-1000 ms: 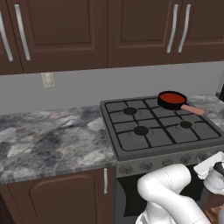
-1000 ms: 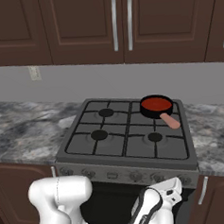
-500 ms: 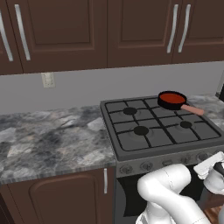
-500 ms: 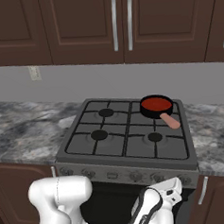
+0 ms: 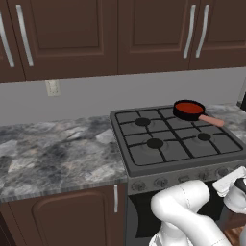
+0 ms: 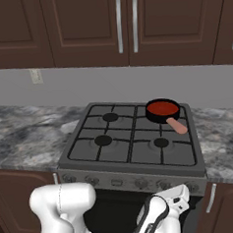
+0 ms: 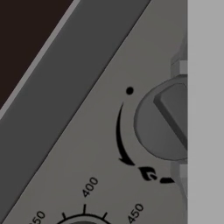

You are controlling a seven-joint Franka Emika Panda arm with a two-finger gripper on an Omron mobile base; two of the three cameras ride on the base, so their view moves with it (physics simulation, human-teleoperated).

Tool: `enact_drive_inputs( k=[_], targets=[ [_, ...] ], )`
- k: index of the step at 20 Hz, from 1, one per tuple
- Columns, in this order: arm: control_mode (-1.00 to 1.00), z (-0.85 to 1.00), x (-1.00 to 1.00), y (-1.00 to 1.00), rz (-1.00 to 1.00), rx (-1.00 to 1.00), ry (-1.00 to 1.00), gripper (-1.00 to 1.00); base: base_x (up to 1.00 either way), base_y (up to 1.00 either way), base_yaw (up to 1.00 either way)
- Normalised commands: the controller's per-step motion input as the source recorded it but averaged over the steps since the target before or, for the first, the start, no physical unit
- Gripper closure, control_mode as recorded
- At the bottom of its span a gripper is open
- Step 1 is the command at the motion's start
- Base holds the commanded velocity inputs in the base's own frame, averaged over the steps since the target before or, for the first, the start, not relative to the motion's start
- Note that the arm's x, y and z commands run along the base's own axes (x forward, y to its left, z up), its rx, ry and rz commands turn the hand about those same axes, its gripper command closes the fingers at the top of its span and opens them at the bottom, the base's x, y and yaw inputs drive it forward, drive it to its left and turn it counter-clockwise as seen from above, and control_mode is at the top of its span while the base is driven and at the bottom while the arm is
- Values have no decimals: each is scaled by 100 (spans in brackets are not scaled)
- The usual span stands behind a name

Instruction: Wait until the marinara sauce is simmered to a deep red color and then turn off the stove.

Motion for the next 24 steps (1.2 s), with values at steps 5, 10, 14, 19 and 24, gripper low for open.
enact_drive_inputs(
  k=[5, 10, 14, 19, 24],
  targets=[
    [-100, 0, 0, 0, 0, 0, 0, 100, 0, 0, 0],
    [-100, 0, 0, 0, 0, 0, 0, 100, 0, 0, 0],
    [-100, 0, 0, 0, 0, 0, 0, 100, 0, 0, 0],
    [-100, 0, 0, 0, 0, 0, 0, 100, 0, 0, 0],
    [-100, 0, 0, 0, 0, 0, 0, 100, 0, 0, 0]
  ],
)
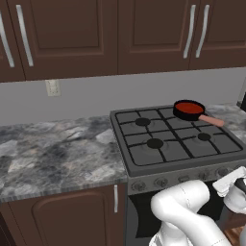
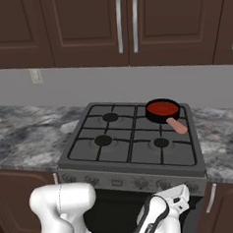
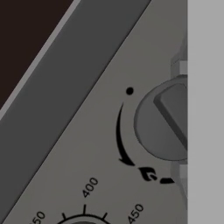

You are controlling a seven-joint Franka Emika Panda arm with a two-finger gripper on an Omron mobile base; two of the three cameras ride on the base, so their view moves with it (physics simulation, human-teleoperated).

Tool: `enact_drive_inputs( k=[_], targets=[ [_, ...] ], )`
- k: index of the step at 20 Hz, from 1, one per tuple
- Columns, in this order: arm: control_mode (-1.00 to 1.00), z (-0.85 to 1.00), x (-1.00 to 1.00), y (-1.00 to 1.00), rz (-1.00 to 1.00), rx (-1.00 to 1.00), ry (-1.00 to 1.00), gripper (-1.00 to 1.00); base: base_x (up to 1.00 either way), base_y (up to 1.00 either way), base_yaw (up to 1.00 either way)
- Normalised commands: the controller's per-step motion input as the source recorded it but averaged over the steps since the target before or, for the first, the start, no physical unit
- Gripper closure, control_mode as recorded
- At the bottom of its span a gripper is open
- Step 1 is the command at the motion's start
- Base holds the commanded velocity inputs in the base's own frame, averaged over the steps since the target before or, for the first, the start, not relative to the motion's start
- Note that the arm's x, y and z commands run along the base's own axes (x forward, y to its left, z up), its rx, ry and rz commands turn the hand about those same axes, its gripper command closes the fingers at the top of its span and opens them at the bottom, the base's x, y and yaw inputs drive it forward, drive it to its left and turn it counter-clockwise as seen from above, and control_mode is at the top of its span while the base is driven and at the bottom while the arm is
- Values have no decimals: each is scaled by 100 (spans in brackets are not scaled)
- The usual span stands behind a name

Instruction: Wait until the marinara sauce is simmered to a deep red color and then turn off the stove.

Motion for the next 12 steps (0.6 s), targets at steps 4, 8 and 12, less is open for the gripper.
enact_drive_inputs(
  k=[4, 8, 12],
  targets=[
    [-100, 0, 0, 0, 0, 0, 0, 100, 0, 0, 0],
    [-100, 0, 0, 0, 0, 0, 0, 100, 0, 0, 0],
    [-100, 0, 0, 0, 0, 0, 0, 100, 0, 0, 0]
  ],
)
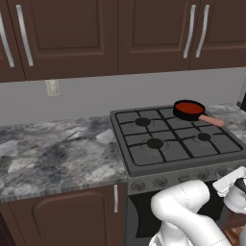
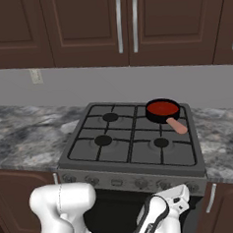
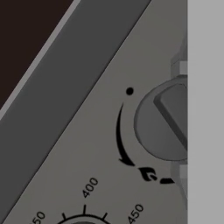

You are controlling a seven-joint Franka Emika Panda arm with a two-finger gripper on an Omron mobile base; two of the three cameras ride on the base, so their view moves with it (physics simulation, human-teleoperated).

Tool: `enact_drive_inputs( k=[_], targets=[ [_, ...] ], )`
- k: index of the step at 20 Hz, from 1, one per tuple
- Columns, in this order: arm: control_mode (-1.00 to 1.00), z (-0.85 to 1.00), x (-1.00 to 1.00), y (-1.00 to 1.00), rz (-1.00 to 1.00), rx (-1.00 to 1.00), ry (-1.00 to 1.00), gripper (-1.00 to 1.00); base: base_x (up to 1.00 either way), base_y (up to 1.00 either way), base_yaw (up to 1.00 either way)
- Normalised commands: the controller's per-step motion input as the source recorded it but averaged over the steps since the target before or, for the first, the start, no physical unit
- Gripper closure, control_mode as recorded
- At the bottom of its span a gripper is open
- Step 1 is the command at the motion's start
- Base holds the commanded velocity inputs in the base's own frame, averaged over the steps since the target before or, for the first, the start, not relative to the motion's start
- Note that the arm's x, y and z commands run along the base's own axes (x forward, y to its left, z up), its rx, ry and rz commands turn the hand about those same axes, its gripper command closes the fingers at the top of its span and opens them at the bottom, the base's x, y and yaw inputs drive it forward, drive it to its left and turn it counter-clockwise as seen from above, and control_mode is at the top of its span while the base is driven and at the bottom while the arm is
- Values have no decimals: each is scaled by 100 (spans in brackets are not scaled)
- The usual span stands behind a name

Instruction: Wait until the marinara sauce is simmered to a deep red color and then turn off the stove.

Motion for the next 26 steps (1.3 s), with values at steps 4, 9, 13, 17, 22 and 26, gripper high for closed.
enact_drive_inputs(
  k=[4, 9, 13, 17, 22, 26],
  targets=[
    [-100, 0, 0, 0, 0, 0, 0, 100, 0, 0, 0],
    [-100, 0, 0, 0, 0, 0, 0, 100, 0, 0, 0],
    [-100, 0, 0, 0, 0, 0, 0, 100, 0, 0, 0],
    [-100, 0, 0, 0, 0, 0, 0, 100, 0, 0, 0],
    [-100, 0, 0, 0, 0, 0, 0, 100, 0, 0, 0],
    [-100, 0, 0, 0, 0, 0, 0, 100, 0, 0, 0]
  ],
)
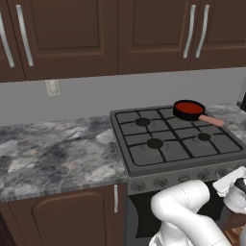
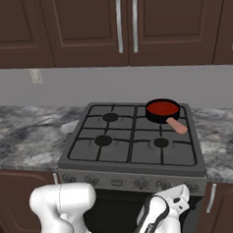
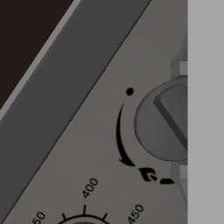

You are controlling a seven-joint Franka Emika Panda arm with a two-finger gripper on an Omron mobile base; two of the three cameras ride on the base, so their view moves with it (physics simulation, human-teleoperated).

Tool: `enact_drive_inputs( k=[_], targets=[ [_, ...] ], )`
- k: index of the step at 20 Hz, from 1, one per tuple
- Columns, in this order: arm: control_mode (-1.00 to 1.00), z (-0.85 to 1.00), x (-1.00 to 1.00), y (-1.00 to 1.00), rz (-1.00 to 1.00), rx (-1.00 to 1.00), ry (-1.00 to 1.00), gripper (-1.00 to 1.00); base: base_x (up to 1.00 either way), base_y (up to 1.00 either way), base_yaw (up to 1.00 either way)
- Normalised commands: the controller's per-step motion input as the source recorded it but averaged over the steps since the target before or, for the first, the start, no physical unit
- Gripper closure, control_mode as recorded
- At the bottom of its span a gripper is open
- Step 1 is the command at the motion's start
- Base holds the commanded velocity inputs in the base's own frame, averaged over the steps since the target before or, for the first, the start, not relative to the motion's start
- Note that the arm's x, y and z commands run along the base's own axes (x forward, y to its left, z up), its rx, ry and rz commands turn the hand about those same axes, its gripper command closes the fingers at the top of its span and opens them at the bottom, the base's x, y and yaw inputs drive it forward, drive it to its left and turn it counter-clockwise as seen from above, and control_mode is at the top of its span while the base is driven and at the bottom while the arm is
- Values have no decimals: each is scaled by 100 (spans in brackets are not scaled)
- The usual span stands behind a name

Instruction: Wait until the marinara sauce is simmered to a deep red color and then turn off the stove.

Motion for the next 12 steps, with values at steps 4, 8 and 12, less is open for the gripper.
enact_drive_inputs(
  k=[4, 8, 12],
  targets=[
    [-100, 0, 0, 0, 0, 0, 0, 100, 0, 0, 0],
    [-100, 0, 0, 0, 0, 1, 0, 100, 0, 0, 0],
    [-100, 0, 0, 0, 0, 1, 0, 100, 0, 0, 0]
  ],
)
